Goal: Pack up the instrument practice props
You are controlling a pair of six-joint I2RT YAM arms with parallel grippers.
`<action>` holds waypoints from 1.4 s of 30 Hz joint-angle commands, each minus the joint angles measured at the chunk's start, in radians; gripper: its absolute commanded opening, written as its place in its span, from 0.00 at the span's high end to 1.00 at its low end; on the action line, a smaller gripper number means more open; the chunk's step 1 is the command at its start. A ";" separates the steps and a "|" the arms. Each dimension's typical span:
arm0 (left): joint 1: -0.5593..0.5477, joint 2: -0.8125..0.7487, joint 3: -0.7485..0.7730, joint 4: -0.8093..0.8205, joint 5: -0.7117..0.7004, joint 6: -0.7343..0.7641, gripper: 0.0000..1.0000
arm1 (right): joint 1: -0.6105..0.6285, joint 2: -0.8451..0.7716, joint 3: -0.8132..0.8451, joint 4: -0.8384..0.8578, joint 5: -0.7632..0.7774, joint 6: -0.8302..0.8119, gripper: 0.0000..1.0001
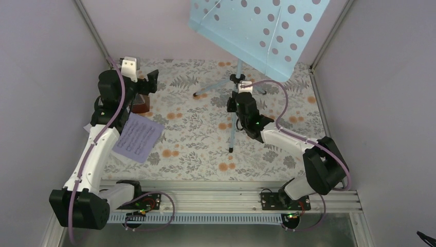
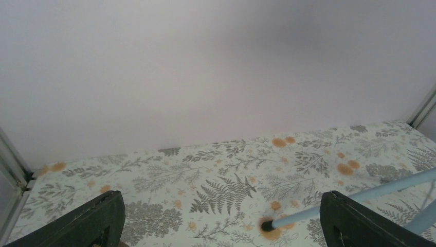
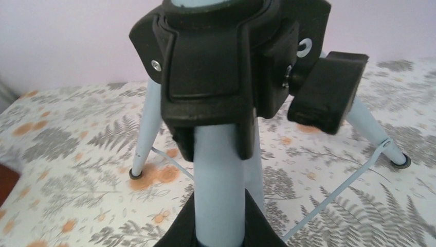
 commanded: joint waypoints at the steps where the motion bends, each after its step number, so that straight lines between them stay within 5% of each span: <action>1: -0.001 -0.021 -0.008 0.009 -0.032 0.020 0.06 | 0.024 0.031 0.070 -0.108 0.259 0.297 0.96; 7: -0.001 -0.005 -0.005 0.002 -0.014 0.010 0.06 | 0.045 0.063 0.100 -0.152 0.276 0.382 0.94; 9: -0.001 -0.004 -0.007 0.003 -0.013 0.009 0.05 | 0.045 0.060 0.093 -0.143 0.249 0.376 0.80; 12: -0.001 0.000 -0.007 0.001 -0.015 0.011 0.05 | 0.044 0.032 0.063 -0.103 0.217 0.342 0.32; 16: -0.001 -0.002 -0.006 -0.002 -0.019 0.011 0.05 | 0.045 -0.041 0.001 -0.067 0.201 0.250 0.12; 22: -0.001 -0.008 -0.003 -0.003 -0.022 0.010 0.05 | 0.005 -0.208 -0.147 -0.071 0.164 0.094 0.04; 26: -0.001 -0.007 -0.007 -0.002 -0.025 0.011 0.05 | -0.207 -0.292 -0.220 -0.058 -0.140 0.065 0.06; 32: -0.001 0.000 -0.008 -0.005 -0.025 0.018 0.04 | -0.497 -0.178 -0.158 0.012 -0.664 -0.059 0.06; 42: -0.001 0.006 -0.011 -0.005 -0.034 0.028 0.04 | -0.700 0.099 0.118 0.040 -1.254 -0.183 0.03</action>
